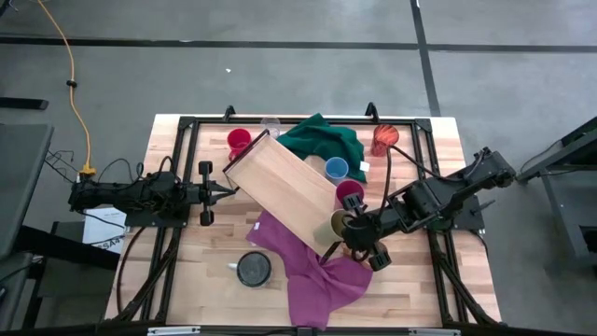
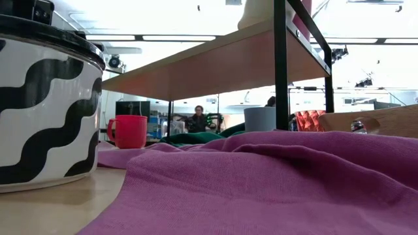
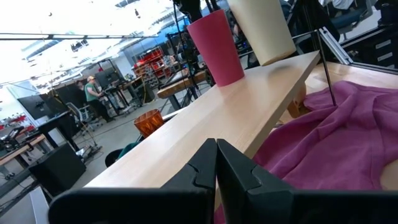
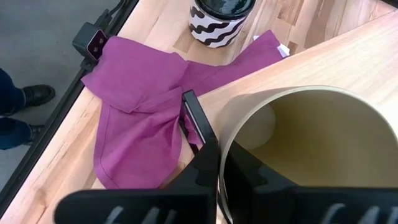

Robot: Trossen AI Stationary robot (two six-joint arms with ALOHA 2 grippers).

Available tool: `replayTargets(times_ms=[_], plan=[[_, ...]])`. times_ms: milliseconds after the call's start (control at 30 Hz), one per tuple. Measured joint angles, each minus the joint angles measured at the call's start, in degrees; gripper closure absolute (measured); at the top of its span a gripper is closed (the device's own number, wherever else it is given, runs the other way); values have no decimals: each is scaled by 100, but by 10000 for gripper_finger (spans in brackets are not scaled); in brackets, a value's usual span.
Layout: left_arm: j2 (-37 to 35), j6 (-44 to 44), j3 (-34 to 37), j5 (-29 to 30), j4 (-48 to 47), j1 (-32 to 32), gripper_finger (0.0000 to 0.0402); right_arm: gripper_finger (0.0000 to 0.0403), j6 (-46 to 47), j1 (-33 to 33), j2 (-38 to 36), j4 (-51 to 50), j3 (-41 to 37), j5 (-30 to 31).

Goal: Stack small to large cups/mugs on shelf
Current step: Put the gray cup on the shelf

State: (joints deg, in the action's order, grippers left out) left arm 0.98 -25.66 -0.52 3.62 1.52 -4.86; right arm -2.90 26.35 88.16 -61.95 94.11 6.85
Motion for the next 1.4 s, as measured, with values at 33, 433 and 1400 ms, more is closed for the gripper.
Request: replayTargets(times_ms=[33,433,1400], plan=[[-1,1,1,2,-2,0,401,400,4,0,0,0,0,0],[0,1,-1,0,-2,0,401,377,4,-11,0,-9,0,59],[-1,1,1,2,0,0,401,377,-142,-120,159,363,0,186]])
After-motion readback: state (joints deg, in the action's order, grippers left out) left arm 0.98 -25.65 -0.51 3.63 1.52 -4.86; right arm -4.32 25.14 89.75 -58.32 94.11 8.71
